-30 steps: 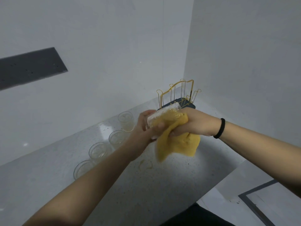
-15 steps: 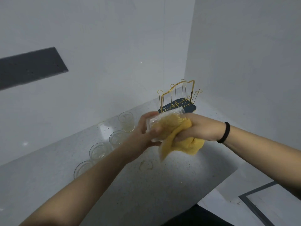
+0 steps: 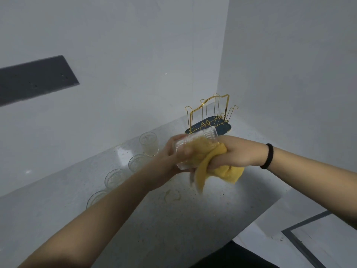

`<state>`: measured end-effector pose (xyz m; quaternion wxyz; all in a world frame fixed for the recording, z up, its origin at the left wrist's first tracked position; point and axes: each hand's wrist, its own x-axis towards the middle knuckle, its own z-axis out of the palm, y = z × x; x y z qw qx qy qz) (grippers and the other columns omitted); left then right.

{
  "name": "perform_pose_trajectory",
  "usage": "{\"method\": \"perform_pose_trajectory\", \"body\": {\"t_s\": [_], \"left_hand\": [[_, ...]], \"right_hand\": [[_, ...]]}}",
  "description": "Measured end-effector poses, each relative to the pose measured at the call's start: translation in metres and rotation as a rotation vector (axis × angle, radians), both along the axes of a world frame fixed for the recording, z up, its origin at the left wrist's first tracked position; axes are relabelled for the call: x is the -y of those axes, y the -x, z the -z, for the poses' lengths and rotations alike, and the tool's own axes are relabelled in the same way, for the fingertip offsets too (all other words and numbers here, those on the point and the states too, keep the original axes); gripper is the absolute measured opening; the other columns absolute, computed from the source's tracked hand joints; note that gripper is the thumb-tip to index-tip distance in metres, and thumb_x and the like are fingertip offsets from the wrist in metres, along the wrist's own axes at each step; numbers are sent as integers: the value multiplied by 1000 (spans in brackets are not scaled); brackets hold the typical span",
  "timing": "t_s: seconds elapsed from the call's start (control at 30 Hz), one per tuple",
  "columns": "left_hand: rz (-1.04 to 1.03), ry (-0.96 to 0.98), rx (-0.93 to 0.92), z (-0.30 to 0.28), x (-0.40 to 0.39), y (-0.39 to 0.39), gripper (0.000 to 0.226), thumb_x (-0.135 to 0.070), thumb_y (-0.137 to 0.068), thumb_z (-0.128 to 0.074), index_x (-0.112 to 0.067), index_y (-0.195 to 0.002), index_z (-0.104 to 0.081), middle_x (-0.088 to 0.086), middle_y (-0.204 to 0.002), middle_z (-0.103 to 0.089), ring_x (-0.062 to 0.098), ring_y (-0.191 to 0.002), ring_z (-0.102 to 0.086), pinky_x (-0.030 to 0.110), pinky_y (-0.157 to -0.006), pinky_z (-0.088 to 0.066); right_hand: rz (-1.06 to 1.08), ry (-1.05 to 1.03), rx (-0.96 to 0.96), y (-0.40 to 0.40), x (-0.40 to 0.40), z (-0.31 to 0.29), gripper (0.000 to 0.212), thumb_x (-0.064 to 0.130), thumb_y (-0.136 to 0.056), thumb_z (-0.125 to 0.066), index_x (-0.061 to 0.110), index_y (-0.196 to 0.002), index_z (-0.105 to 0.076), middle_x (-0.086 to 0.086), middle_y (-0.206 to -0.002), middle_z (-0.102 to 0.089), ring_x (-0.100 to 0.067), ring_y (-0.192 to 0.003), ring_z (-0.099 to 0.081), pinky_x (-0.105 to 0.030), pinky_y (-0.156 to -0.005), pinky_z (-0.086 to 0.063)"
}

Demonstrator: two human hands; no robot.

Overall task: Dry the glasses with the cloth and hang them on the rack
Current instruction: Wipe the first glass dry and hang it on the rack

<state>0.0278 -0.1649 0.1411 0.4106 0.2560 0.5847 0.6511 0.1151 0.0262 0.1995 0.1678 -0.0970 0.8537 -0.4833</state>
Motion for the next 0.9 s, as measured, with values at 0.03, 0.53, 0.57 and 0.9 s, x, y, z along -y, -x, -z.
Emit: {"method": "perform_pose_trajectory", "body": {"t_s": [0.03,0.53,0.57,0.9], "left_hand": [[-58,-13,-83,3,-1,0,91,-55,-56,-88,-23,-129,-46,13,-125,-59,24,-103,-69,37,-81,-59],[344,210,-194,-19,-1,15,93,-67,-50,-84,-20,-124,-55,8,-124,-64,28,-116,-63,39,-99,-52],[364,211,-222,-23,-6,11,88,-64,-52,-85,-18,-122,-56,5,-119,-67,27,-112,-64,37,-96,-53],[-74,-128,276,-8,-13,5,78,-51,-63,-85,-10,-125,-63,14,-120,-64,29,-106,-63,40,-86,-53]], "right_hand": [[37,163,67,0,-1,-3,29,12,-74,-62,18,-102,-64,-4,-108,-69,-18,-100,-65,-27,-88,-52],[-246,-621,-309,-3,-2,-16,27,36,-77,-74,14,-90,-65,23,-65,-43,5,-57,-43,-6,-57,-36],[-253,-614,-280,-2,0,-16,29,36,-74,-76,15,-91,-64,24,-66,-44,5,-58,-44,-5,-58,-36],[537,361,-416,-8,-15,13,56,63,-66,-69,25,-106,-62,1,-105,-69,-13,-99,-66,-26,-84,-53]]}}
